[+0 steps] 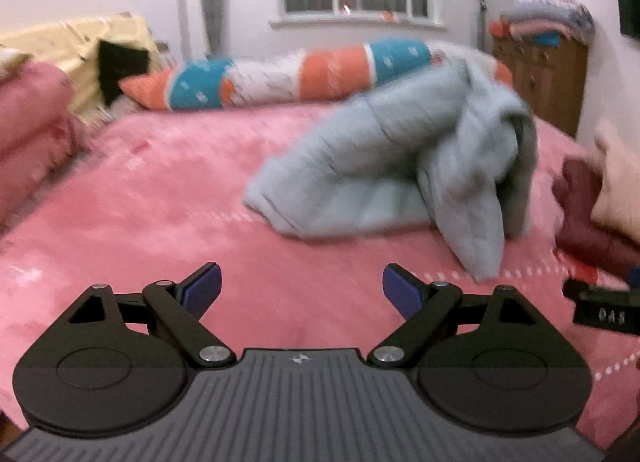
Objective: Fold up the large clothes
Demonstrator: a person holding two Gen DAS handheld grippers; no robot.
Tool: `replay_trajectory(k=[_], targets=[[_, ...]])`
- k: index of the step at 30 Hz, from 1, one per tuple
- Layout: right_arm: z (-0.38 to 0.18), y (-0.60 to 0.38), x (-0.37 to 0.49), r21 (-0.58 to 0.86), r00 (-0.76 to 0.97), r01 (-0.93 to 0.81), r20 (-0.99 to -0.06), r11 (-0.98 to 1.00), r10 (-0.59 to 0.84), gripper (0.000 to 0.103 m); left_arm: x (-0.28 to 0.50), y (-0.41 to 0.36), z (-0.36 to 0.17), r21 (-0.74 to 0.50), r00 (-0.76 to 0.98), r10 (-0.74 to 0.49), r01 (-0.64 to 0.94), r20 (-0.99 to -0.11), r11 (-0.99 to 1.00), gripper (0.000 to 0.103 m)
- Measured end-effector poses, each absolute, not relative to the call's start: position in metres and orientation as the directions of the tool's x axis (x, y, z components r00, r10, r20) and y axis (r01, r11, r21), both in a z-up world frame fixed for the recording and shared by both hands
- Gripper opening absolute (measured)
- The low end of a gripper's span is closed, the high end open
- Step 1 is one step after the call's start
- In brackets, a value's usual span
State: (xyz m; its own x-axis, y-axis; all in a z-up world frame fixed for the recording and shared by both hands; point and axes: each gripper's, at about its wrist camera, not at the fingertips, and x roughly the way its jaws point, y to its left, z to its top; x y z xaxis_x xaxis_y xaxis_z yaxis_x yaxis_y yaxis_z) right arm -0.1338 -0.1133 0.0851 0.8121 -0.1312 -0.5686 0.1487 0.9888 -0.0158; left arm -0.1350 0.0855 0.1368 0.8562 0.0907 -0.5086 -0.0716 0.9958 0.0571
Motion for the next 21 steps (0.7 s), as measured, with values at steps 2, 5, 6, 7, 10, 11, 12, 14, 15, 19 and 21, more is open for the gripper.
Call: replay_trajectory(k=[2, 5, 6, 7, 10, 11, 12, 14, 15, 19, 21], targets=[[0.099, -0.107, -0.145, -0.020, 0.823, 0.140, -0.553, 0.990, -0.127, 0.102, -0.147, 0.099, 0.156, 0.061, 0.867, 0.122, -0.106, -0.483, 0.993, 0.103], [0.116, -0.100, -0.158, -0.020, 0.841, 0.132, -0.526, 0.991, -0.123, 0.102, -0.163, 0.117, 0.185, 0.065, 0.884, 0.162, -0.149, -0.438, 0.987, 0.103], [0.123, -0.096, -0.163, -0.012, 0.849, 0.122, -0.517, 0.992, -0.111, 0.102, -0.171, 0.122, 0.192, 0.061, 0.890, 0.176, -0.166, -0.422, 0.984, 0.103], [0.130, -0.092, -0.167, -0.007, 0.856, 0.111, -0.508, 0.994, -0.099, 0.102, -0.175, 0.125, 0.198, 0.056, 0.892, 0.190, -0.183, -0.410, 0.981, 0.103], [0.147, -0.079, -0.179, -0.018, 0.873, 0.090, -0.480, 0.996, -0.088, 0.102, -0.194, 0.136, 0.215, 0.055, 0.896, 0.235, -0.232, -0.377, 0.971, 0.103], [0.152, -0.075, -0.181, -0.022, 0.877, 0.081, -0.474, 0.996, -0.082, 0.102, -0.198, 0.137, 0.219, 0.062, 0.894, 0.255, -0.250, -0.367, 0.966, 0.103], [0.158, -0.069, -0.184, -0.026, 0.881, 0.068, -0.468, 0.997, -0.072, 0.102, -0.201, 0.136, 0.222, 0.067, 0.892, 0.274, -0.268, -0.360, 0.961, 0.103], [0.171, -0.064, -0.190, -0.030, 0.888, 0.050, -0.455, 0.998, -0.058, 0.102, -0.207, 0.138, 0.228, 0.065, 0.889, 0.301, -0.297, -0.345, 0.953, 0.103], [0.177, -0.060, -0.194, -0.034, 0.895, 0.040, -0.443, 0.999, -0.051, 0.102, -0.209, 0.138, 0.231, 0.063, 0.888, 0.311, -0.308, -0.338, 0.949, 0.103], [0.200, -0.045, -0.208, -0.047, 0.917, 0.001, -0.398, 0.999, -0.019, 0.102, -0.221, 0.143, 0.238, 0.047, 0.894, 0.337, -0.338, -0.295, 0.940, 0.103], [0.209, -0.040, -0.214, -0.053, 0.930, -0.014, -0.368, 0.998, -0.007, 0.102, -0.222, 0.142, 0.241, 0.039, 0.896, 0.346, -0.349, -0.278, 0.936, 0.103]])
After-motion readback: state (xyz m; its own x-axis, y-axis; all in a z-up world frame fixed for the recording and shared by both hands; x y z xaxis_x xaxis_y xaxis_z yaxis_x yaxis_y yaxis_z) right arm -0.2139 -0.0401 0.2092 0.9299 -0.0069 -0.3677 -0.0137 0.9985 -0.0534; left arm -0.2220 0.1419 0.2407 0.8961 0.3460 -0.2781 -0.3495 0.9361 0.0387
